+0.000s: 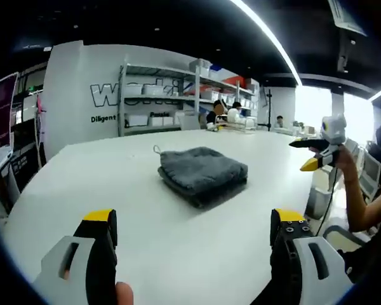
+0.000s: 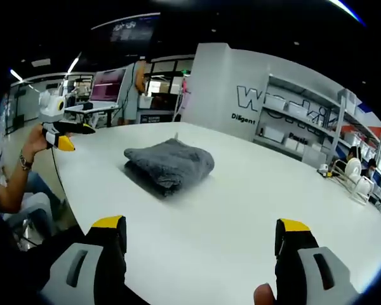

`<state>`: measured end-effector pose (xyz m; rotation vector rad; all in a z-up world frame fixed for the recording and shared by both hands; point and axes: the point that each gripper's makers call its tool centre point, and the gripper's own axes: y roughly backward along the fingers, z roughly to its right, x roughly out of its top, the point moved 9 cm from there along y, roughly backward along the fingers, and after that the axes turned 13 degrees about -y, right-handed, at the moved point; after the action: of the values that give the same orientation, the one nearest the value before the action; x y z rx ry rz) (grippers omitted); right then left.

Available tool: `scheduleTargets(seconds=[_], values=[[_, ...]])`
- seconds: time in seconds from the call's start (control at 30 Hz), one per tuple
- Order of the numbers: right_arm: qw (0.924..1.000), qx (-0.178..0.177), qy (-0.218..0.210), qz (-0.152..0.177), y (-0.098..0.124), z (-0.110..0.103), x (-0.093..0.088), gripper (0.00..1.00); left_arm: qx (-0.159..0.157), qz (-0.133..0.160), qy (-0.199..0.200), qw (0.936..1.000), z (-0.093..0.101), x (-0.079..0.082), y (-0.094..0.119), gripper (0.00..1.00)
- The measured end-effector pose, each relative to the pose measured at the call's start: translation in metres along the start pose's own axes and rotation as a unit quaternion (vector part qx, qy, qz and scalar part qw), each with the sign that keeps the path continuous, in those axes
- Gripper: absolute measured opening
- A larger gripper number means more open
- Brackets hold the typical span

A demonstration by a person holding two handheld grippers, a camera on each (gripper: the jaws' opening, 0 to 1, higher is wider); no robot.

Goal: Open the folded towel by lifting each exposed corner and separating the folded layers until the towel lies flat within the target outline without major curled edges

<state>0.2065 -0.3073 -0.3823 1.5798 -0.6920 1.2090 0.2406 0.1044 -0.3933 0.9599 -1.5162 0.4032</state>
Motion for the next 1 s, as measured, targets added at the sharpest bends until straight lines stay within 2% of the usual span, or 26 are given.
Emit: scheduleTargets(seconds=[0.23,0.3,0.37,0.57,0.73,1.0], values=[[0.9999,-0.009,0.007,-0.006,0.002,0.000,0.000,0.99,-0.004,-0.023,0.005,0.9997,0.001,-0.011,0.017,0.99],[0.9998,-0.015,0.010,-0.009,0.004,0.000,0.000,0.99,0.017,-0.020,0.008,0.9996,-0.003,-0.011,0.026,0.98],[0.9994,-0.025,0.016,-0.016,0.004,0.000,-0.002,0.99,0.024,-0.021,0.011,0.9994,-0.006,-0.013,0.031,0.97],[0.9939,-0.086,0.051,-0.047,0.007,0.004,-0.004,0.99,0.055,-0.011,0.039,0.9977,-0.015,-0.017,0.048,0.96],[0.9925,-0.095,0.056,-0.052,0.009,0.005,-0.005,0.99,0.056,-0.032,0.030,0.9975,-0.016,-0.021,0.050,0.96],[0.9896,-0.111,0.067,-0.062,0.011,0.007,-0.007,0.99,0.050,-0.040,0.033,0.9974,-0.013,-0.023,0.046,0.96]])
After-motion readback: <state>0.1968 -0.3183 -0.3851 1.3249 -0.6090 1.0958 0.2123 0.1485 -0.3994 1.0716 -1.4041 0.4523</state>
